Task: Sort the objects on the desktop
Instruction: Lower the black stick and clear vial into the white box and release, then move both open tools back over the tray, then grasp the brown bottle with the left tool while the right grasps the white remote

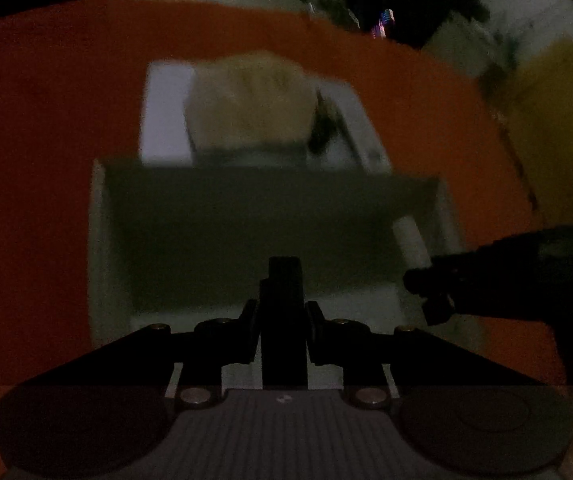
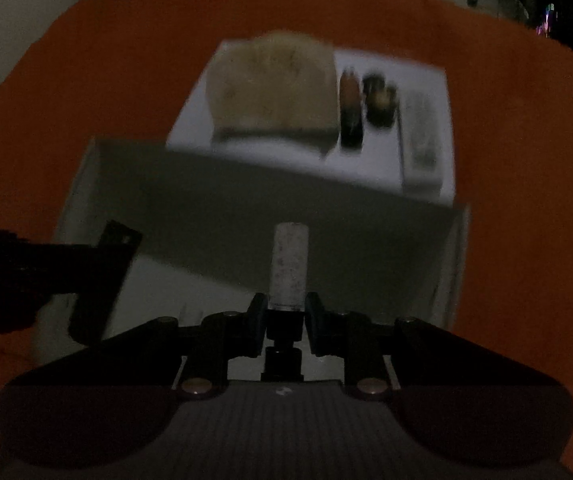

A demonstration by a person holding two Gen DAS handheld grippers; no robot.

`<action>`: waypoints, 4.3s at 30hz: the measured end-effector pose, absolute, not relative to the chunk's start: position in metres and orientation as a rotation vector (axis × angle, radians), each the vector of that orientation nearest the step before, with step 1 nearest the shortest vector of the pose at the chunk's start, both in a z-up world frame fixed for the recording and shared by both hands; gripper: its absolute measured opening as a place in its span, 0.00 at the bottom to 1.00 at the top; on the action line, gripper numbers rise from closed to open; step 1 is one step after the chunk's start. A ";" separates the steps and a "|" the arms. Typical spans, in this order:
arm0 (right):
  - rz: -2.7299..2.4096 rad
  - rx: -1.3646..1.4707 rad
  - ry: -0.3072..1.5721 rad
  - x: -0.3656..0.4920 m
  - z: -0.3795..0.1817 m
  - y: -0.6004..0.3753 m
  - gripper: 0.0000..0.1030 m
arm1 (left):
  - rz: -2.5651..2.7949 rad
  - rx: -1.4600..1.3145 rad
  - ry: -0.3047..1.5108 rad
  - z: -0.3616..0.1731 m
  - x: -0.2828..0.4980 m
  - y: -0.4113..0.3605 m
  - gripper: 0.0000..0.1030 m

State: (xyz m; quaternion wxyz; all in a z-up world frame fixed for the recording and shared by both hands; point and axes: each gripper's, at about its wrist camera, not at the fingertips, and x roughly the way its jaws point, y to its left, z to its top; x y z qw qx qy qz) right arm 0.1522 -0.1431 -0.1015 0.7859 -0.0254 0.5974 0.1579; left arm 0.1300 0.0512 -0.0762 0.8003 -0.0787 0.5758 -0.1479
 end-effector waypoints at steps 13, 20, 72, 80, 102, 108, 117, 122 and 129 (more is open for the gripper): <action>0.207 -0.039 1.375 0.106 -0.169 -0.168 0.22 | -0.272 -0.044 1.307 -0.140 0.100 0.002 0.19; 0.195 -0.064 1.381 0.106 -0.182 -0.170 0.22 | -0.237 -0.002 1.295 -0.145 0.093 -0.007 0.19; 0.141 0.139 1.156 0.277 -0.065 -0.241 0.33 | -0.248 -0.142 1.109 -0.065 0.259 -0.029 0.35; 0.169 0.007 1.262 0.322 -0.109 -0.240 0.33 | -0.246 -0.202 1.214 -0.110 0.299 -0.058 0.35; 0.280 0.051 1.372 0.362 -0.176 -0.262 0.34 | -0.139 -0.185 1.358 -0.188 0.378 -0.090 0.35; 0.257 0.009 1.376 0.366 -0.187 -0.244 0.36 | -0.123 -0.208 1.337 -0.189 0.389 -0.089 0.24; 0.251 -0.040 1.403 0.368 -0.193 -0.222 0.54 | -0.135 -0.193 1.335 -0.184 0.379 -0.070 0.21; 0.200 -0.034 1.387 0.375 -0.193 -0.218 0.68 | -0.155 -0.165 1.364 -0.179 0.361 -0.051 0.21; 0.167 -0.097 1.396 0.381 -0.200 -0.204 0.59 | -0.143 -0.138 1.349 -0.176 0.353 -0.036 0.25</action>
